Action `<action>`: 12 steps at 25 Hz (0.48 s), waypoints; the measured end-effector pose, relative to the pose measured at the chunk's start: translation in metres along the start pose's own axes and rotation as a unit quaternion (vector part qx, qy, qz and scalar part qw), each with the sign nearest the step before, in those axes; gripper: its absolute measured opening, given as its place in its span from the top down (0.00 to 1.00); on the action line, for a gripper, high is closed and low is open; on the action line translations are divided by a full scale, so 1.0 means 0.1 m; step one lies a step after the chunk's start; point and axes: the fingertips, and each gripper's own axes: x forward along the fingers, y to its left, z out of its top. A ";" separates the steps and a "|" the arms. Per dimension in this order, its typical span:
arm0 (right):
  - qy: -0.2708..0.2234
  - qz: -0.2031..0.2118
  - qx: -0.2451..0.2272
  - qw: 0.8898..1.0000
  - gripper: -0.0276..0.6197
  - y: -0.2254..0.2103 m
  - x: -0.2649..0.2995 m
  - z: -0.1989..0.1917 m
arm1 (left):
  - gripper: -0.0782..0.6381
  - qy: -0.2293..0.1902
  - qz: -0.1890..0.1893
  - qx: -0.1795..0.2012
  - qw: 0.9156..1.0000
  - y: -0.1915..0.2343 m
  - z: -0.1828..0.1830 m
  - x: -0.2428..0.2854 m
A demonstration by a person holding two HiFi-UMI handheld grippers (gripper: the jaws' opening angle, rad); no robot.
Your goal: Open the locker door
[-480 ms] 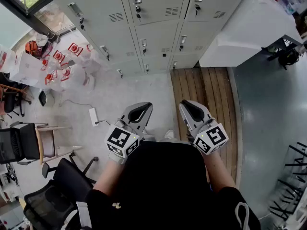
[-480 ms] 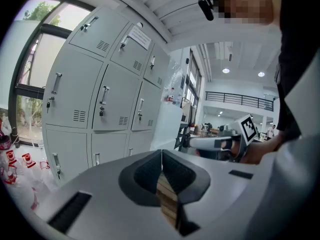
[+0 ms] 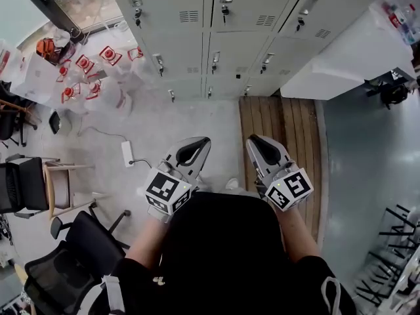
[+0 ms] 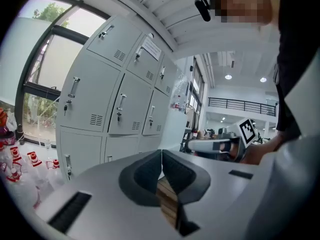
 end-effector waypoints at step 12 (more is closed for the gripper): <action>0.022 0.013 -0.003 1.000 0.87 0.10 0.66 -0.06 | 0.86 0.011 0.021 -0.028 0.999 0.67 -0.14 -0.18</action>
